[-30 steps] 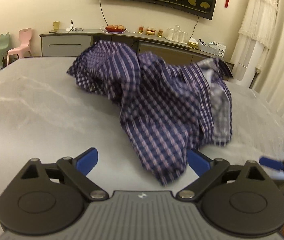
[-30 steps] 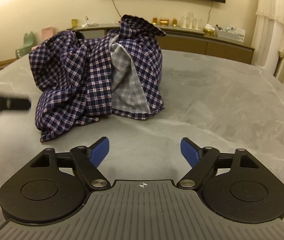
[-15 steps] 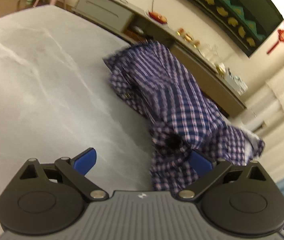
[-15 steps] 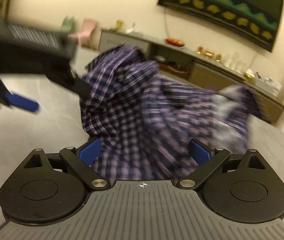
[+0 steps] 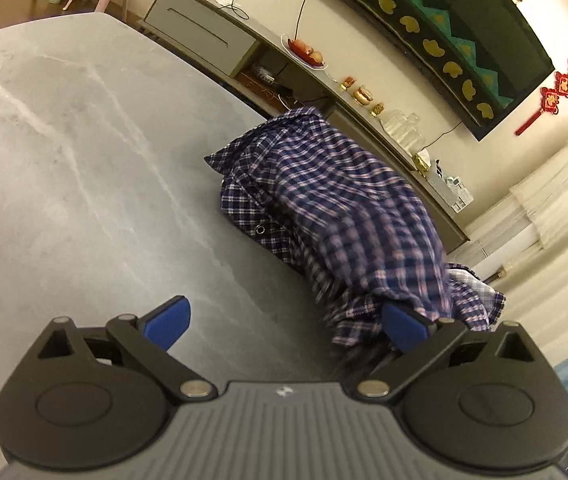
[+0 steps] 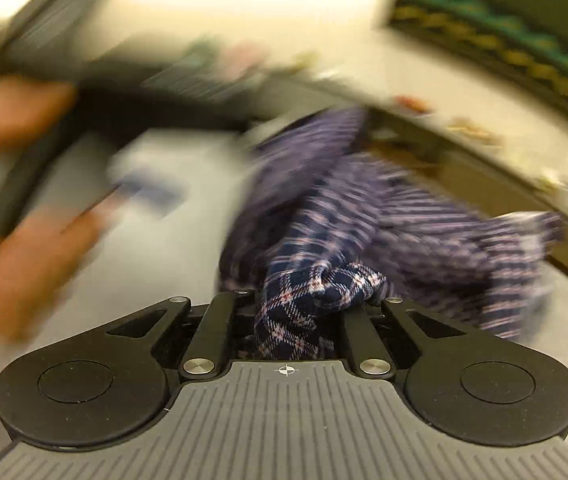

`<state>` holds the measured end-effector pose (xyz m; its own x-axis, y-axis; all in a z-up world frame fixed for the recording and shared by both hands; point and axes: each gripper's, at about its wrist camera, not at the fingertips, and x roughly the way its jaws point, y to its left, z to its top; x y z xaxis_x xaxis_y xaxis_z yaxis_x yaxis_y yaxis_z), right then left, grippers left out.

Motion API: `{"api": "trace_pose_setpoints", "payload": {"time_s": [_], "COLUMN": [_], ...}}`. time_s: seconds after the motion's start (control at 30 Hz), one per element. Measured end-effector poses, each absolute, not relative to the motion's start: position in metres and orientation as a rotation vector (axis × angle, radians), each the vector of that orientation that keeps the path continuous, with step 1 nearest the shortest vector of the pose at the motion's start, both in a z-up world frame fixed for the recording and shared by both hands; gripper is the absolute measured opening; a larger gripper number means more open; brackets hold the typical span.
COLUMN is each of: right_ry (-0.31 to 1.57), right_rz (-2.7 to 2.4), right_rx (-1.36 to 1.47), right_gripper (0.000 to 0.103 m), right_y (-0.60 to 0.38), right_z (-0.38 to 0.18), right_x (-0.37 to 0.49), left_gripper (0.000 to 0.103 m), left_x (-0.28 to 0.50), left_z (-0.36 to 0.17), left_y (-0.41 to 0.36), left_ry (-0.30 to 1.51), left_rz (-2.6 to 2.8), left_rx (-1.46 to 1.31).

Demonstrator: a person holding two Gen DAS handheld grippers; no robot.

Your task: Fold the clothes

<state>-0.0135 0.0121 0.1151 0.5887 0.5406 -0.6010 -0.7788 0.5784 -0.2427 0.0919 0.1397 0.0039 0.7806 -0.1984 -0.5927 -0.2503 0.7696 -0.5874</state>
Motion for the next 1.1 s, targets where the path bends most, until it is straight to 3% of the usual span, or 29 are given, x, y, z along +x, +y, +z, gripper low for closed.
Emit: {"api": "trace_pose_setpoints", "payload": {"time_s": [0.07, 0.23, 0.3, 0.33, 0.47, 0.5, 0.53, 0.57, 0.6, 0.63, 0.67, 0.7, 0.77, 0.97, 1.03, 1.07, 1.1], "right_ry": [0.552, 0.530, 0.447, 0.407, 0.477, 0.539, 0.614, 0.690, 0.722, 0.715, 0.699, 0.681, 0.646, 0.848, 0.894, 0.879, 0.852], "right_rz": [0.839, 0.810, 0.705, 0.639, 0.373, 0.381, 0.411, 0.441, 0.440, 0.425, 0.433, 0.440, 0.455, 0.723, 0.803, 0.814, 0.810], "right_rx": [-0.553, -0.333, -0.240, -0.202, -0.197, -0.226, -0.242, -0.259, -0.261, -0.231, -0.184, -0.137, -0.042, -0.136, -0.210, -0.248, -0.262], "right_gripper": [0.012, 0.062, 0.090, 0.092, 0.093, 0.088, 0.078, 0.049, 0.028, 0.020, 0.009, 0.005, 0.004, 0.004, 0.013, 0.034, 0.048], "right_y": [0.009, -0.036, -0.056, -0.064, -0.074, -0.069, -0.068, -0.066, -0.068, -0.076, -0.086, -0.097, -0.118, -0.172, -0.182, -0.185, -0.189], "right_z": [0.104, 0.147, 0.174, 0.184, 0.173, 0.160, 0.143, 0.126, 0.119, 0.123, 0.131, 0.140, 0.156, 0.151, 0.147, 0.150, 0.159], "right_x": [-0.011, 0.036, 0.054, 0.062, 0.127, 0.139, 0.154, 0.169, 0.176, 0.177, 0.165, 0.154, 0.131, 0.030, -0.001, -0.009, -0.011], "left_gripper": [0.103, 0.103, 0.103, 0.103, 0.103, 0.103, 0.093, 0.080, 0.042, 0.002, 0.004, 0.002, 0.002, 0.002, 0.017, 0.023, 0.040], "left_x": [0.093, 0.101, 0.105, 0.107, 0.114, 0.116, 0.117, 0.117, 0.117, 0.118, 0.117, 0.114, 0.105, 0.057, 0.056, 0.058, 0.061], "left_z": [0.000, 0.000, 0.001, 0.002, -0.010, -0.015, -0.020, -0.024, -0.025, -0.023, -0.019, -0.012, 0.001, 0.024, 0.022, 0.021, 0.020], "left_y": [0.138, 0.132, 0.122, 0.117, 0.089, 0.083, 0.078, 0.077, 0.077, 0.081, 0.090, 0.101, 0.129, 0.200, 0.206, 0.205, 0.203], "left_ry": [0.705, 0.694, 0.680, 0.672, 0.675, 0.685, 0.685, 0.675, 0.669, 0.676, 0.678, 0.660, 0.633, 0.563, 0.579, 0.586, 0.591], "left_rz": [0.034, 0.010, -0.008, -0.017, -0.053, -0.059, -0.070, -0.096, -0.133, -0.150, -0.135, -0.094, 0.010, 0.363, 0.332, 0.297, 0.257], "left_rx": [-0.696, -0.656, -0.612, -0.588, -0.508, -0.487, -0.466, -0.452, -0.449, -0.458, -0.481, -0.512, -0.595, -0.703, -0.751, -0.775, -0.796]}}
